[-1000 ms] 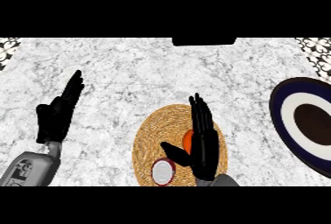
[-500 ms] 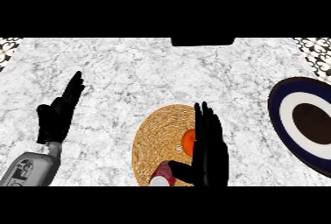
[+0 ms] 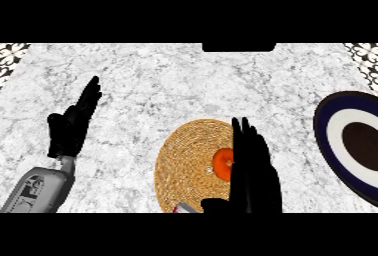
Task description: Pick the squash from the placemat and place it in the plate
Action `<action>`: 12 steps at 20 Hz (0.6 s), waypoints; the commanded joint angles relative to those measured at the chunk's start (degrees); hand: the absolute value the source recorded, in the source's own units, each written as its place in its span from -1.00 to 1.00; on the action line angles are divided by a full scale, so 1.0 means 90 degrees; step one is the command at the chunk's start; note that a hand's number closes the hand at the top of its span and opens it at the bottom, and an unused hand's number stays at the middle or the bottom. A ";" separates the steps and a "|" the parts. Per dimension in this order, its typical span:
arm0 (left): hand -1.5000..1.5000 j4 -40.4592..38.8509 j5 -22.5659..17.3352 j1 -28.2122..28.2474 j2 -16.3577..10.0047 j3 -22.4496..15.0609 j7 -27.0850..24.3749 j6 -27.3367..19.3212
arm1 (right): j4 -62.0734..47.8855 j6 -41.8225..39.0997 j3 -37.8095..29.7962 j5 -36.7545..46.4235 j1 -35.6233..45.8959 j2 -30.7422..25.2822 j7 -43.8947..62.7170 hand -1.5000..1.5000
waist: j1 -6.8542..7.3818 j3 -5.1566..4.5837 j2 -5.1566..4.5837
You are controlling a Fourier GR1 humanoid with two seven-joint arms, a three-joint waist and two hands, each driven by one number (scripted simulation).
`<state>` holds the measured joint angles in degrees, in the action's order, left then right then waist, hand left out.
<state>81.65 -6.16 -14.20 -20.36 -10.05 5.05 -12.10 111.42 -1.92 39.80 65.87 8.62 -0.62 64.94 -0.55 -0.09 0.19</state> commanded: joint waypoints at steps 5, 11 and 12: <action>0.00 -0.0329 0.0058 -0.0407 0.0148 0.0172 0.0136 0.0126 | -0.0449 -0.0535 -0.0210 -0.0414 0.0091 0.0065 0.0793 -1.00 | 0.0039 0.0008 -0.0028; 0.00 0.0023 0.0251 -0.0018 0.0280 0.0060 0.0052 0.0086 | -0.0651 -0.0941 -0.0751 -0.0688 -0.0178 -0.0029 0.0408 -1.00 | 0.0050 0.0010 -0.0014; 0.00 -0.0081 0.0155 -0.0042 0.0043 0.0211 0.0036 0.0352 | -0.1034 -0.0731 -0.0348 -0.0949 0.0354 0.0064 0.1043 -1.00 | 0.0105 0.0008 -0.0023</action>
<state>80.78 -5.08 -15.31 -19.44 -8.73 5.49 -10.15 104.74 -6.48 35.34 59.75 9.25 -0.75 64.29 0.10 -0.02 -0.02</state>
